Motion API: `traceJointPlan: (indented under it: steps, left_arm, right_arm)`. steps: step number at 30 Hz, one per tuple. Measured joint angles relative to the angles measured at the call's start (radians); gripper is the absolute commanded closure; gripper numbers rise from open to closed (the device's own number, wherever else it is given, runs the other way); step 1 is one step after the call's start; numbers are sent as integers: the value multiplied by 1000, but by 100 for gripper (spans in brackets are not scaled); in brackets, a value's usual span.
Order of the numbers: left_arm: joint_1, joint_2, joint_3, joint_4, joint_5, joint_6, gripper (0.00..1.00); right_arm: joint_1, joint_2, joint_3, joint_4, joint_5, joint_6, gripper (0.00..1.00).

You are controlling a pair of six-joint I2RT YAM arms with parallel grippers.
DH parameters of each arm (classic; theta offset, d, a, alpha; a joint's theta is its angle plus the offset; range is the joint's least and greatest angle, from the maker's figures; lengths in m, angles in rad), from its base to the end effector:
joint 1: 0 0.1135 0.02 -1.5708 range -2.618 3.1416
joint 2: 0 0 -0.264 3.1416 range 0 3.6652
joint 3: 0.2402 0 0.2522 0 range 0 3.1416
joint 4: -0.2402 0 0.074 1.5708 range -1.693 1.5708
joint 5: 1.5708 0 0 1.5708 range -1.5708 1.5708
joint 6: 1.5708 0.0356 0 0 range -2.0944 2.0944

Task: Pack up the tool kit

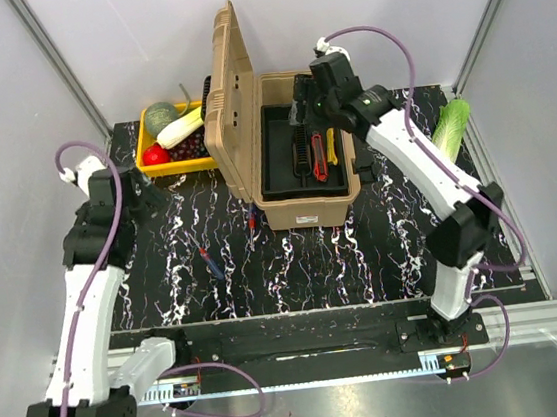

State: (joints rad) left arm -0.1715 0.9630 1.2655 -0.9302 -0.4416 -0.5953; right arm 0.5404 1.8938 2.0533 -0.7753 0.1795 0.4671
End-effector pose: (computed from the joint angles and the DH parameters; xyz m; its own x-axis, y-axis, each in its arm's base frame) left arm 0.1712 -0.0142 0.3981 -0.3745 -0.4496 -0.8109 -0.4789 0.8427 -0.2460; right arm 0.3678 0.2133 0.3990 -0.6139 0.1484 -0.7753 -0.1174 0.9541 0.2755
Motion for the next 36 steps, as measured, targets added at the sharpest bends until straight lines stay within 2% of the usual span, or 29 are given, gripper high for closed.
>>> traceJointPlan:
  steps: [3, 7, 12, 19, 26, 28, 32, 36]
  left_arm:
    - [92, 74, -101, -3, 146, -35, 10]
    - [117, 308, -174, 55, 344, -55, 26]
    - [117, 497, -258, 118, 500, -61, 32]
    - [117, 595, -262, 154, 547, -61, 46]
    - [117, 711, -262, 192, 551, -59, 52]
    - [117, 727, -262, 193, 549, -57, 65]
    - [117, 735, -262, 201, 545, -50, 100]
    - [117, 730, -261, 200, 539, -37, 100]
  right_arm:
    - [0, -106, -88, 63, -1, -8, 23]
    - [-1, -200, -172, 130, -3, -21, 23]
    - [-2, -262, -266, 175, 13, -26, 23]
    - [-11, -311, -383, 185, 31, -24, 23]
    - [-16, -326, -399, 188, 39, -17, 24]
    - [-16, -334, -399, 189, 39, -17, 23]
    - [-17, -353, -399, 193, 38, -16, 23]
    - [-18, -356, -397, 206, 25, -15, 23]
